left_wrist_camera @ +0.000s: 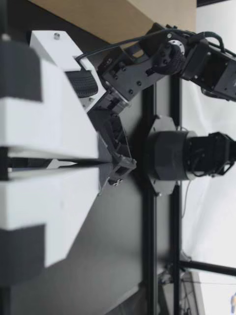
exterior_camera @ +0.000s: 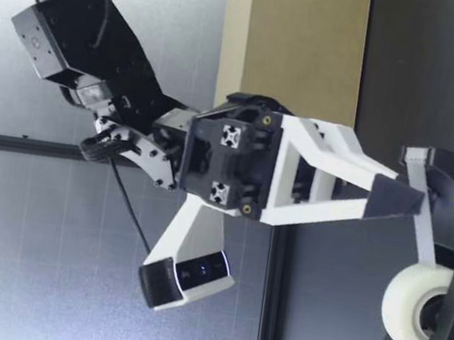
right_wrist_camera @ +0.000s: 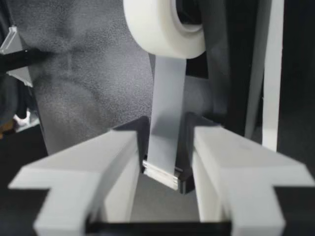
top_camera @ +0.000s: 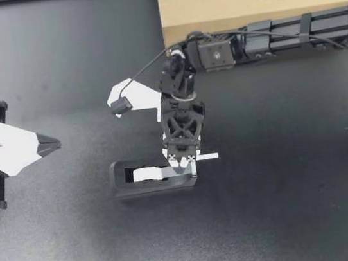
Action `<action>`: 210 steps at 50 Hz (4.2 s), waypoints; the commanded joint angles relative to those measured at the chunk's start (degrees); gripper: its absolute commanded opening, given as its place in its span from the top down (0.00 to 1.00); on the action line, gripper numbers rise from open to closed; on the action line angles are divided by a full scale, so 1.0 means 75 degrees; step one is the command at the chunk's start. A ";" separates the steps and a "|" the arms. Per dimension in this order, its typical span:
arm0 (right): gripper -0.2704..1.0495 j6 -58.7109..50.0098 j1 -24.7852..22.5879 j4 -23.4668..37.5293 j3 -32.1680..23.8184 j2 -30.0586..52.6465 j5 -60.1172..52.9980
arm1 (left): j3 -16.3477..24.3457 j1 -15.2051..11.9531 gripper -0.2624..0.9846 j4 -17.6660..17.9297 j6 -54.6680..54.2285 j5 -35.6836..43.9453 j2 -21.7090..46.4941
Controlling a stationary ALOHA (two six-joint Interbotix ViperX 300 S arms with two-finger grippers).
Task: Cut a small piece of tape from the tape dispenser then place it on the cardboard box's edge.
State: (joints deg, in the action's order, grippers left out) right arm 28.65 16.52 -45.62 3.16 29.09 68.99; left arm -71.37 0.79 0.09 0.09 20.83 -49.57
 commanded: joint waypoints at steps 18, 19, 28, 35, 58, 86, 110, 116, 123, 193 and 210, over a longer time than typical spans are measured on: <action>0.65 -0.0012 -0.0059 -0.0023 -0.0164 -0.0305 -0.0082 | 0.0105 0.0000 0.88 0.0012 -0.0012 0.0082 0.0035; 0.67 -0.0023 -0.0059 -0.0023 -0.0164 -0.0328 -0.0094 | 0.0094 0.0012 0.88 0.0012 -0.0012 0.0082 0.0035; 0.81 -0.0047 -0.0059 -0.0023 -0.0164 -0.0457 -0.0129 | 0.0094 0.0000 0.88 0.0012 -0.0012 0.0082 0.0035; 0.85 -0.0152 -0.0059 -0.0023 -0.0176 -0.0598 -0.0129 | 0.0094 0.0012 0.88 0.0012 -0.0012 0.0082 0.0047; 0.86 -0.0316 -0.0012 0.0000 0.0586 -0.1160 -0.0035 | 0.0105 0.0012 0.88 0.0012 -0.0023 0.0082 0.0059; 0.86 -0.0258 0.0223 0.0000 0.1781 -0.1711 -0.0738 | 0.0094 0.0012 0.88 0.0012 -0.0012 0.0082 0.0047; 0.86 -0.0141 0.0176 0.0012 0.2332 -0.1313 -0.1617 | 0.0035 0.0000 0.88 0.0000 0.0000 0.0070 0.0059; 0.86 -0.0141 0.0164 0.0023 0.2473 -0.1359 -0.1688 | 0.0023 0.0000 0.88 0.0012 -0.0012 0.0070 0.0070; 0.86 -0.0211 0.0176 0.0164 0.2461 -0.1980 -0.1711 | 0.0070 0.0000 0.88 0.0012 -0.0047 0.0082 0.0164; 0.86 -0.0152 -0.1324 0.1945 0.3598 -0.5473 -0.7207 | 0.2449 0.0012 0.45 0.0785 -0.0141 0.1734 0.4676; 0.86 -0.0129 -0.1406 0.1957 0.3352 -0.5121 -0.7254 | 0.2449 0.0012 0.45 0.0785 -0.0129 0.2039 0.4723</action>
State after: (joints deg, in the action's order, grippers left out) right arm 27.60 6.42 -31.03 30.41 -9.40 15.12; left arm -54.23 0.79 5.98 -0.88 35.51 -13.80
